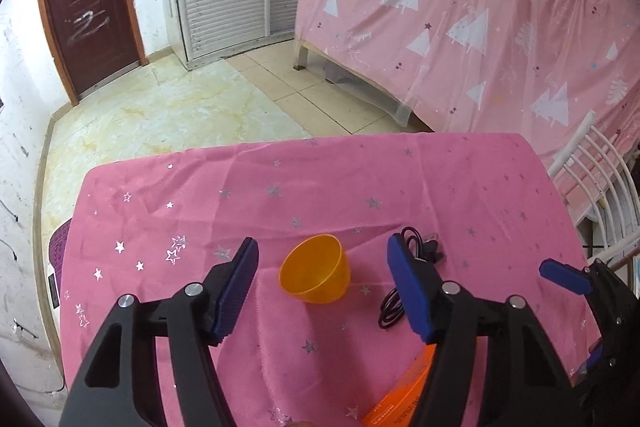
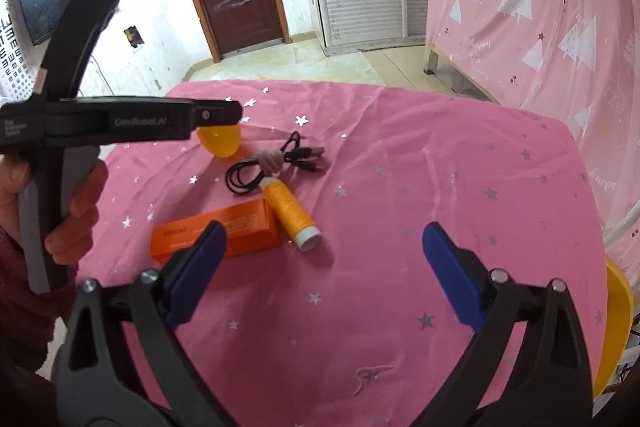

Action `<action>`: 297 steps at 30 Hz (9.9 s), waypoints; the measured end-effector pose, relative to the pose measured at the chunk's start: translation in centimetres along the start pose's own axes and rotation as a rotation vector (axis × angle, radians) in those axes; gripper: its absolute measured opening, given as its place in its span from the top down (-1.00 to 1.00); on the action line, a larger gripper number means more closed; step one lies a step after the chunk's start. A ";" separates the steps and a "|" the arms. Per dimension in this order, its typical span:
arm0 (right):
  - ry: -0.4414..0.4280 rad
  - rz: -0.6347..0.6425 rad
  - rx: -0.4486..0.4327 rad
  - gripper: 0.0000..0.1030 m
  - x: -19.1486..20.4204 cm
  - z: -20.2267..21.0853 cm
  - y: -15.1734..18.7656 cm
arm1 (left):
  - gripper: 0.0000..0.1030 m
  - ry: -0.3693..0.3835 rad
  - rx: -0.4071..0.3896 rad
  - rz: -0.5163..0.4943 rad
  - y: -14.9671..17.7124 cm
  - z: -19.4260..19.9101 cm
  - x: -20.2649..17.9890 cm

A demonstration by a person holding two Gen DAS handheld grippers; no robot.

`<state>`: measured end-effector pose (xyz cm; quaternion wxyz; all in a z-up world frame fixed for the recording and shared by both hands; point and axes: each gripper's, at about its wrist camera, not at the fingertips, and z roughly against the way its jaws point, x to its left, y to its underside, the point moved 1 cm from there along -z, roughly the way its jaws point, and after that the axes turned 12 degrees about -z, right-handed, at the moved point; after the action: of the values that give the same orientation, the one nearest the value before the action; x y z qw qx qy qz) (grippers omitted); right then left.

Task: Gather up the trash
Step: 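Grasp the small orange cup with the left gripper while the right grasps the orange box, then carry the orange cup and orange box to the yellow bucket and release, then move both open grippers back over the cable and thread spool, then grasp the black cable with the left gripper while the right grasps the orange spool, then carry the cable and spool to the yellow bucket and open both grippers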

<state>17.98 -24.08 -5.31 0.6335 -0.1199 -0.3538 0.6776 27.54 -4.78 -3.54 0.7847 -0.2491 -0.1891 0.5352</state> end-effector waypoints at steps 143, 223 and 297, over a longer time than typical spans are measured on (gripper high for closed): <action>0.259 -0.606 -0.258 -0.75 -34.3 10.9 6.2 | 0.87 0.333 0.054 -0.339 -5.5 -0.5 -41.6; 0.003 0.165 0.015 -0.58 1.0 -0.9 -0.1 | 0.72 0.024 0.090 -0.025 0.1 -3.5 -6.4; 0.122 -0.202 -0.178 0.69 -12.7 7.8 0.8 | 0.82 0.075 0.008 -0.131 -2.0 3.1 -16.8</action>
<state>14.75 -38.59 -3.82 0.7056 -0.1806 -0.3835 0.5678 21.33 -20.50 -0.40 0.8256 -0.2530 -0.1730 0.4738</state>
